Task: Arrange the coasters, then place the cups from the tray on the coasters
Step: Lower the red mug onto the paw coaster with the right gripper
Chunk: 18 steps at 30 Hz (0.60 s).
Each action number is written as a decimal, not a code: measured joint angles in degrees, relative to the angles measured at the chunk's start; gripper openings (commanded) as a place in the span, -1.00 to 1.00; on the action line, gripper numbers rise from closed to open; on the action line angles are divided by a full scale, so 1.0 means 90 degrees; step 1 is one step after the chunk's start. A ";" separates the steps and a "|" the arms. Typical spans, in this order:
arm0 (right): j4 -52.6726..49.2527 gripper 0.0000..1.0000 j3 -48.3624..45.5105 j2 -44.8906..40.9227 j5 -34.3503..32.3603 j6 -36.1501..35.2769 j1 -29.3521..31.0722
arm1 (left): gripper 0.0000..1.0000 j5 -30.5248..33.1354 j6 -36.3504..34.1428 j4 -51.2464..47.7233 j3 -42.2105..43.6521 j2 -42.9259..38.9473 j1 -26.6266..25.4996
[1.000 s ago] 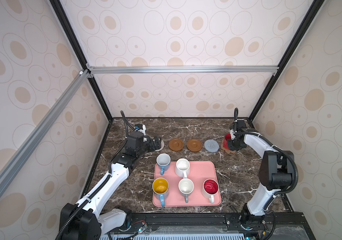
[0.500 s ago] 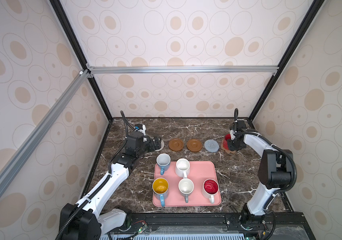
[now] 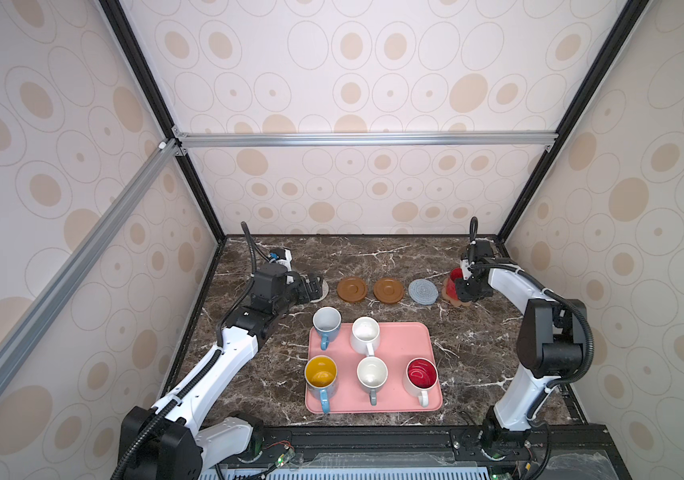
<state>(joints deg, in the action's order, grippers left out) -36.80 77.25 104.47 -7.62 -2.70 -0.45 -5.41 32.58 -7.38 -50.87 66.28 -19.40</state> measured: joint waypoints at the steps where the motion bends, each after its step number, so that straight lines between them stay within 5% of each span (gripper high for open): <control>1: 0.0002 -0.62 0.0000 0.0002 0.0000 0.0007 0.0000 | 1.00 0.0000 0.0000 0.0000 0.0000 0.0000 0.0000; 18: 0.0092 -0.36 0.0000 0.0000 -0.0121 0.0036 -0.0044 | 1.00 -0.0002 0.0015 0.0000 0.0000 -0.0005 0.0000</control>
<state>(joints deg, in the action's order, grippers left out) -35.97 77.25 104.47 -8.71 -2.37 -0.84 -5.43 32.71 -7.38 -50.87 66.24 -19.40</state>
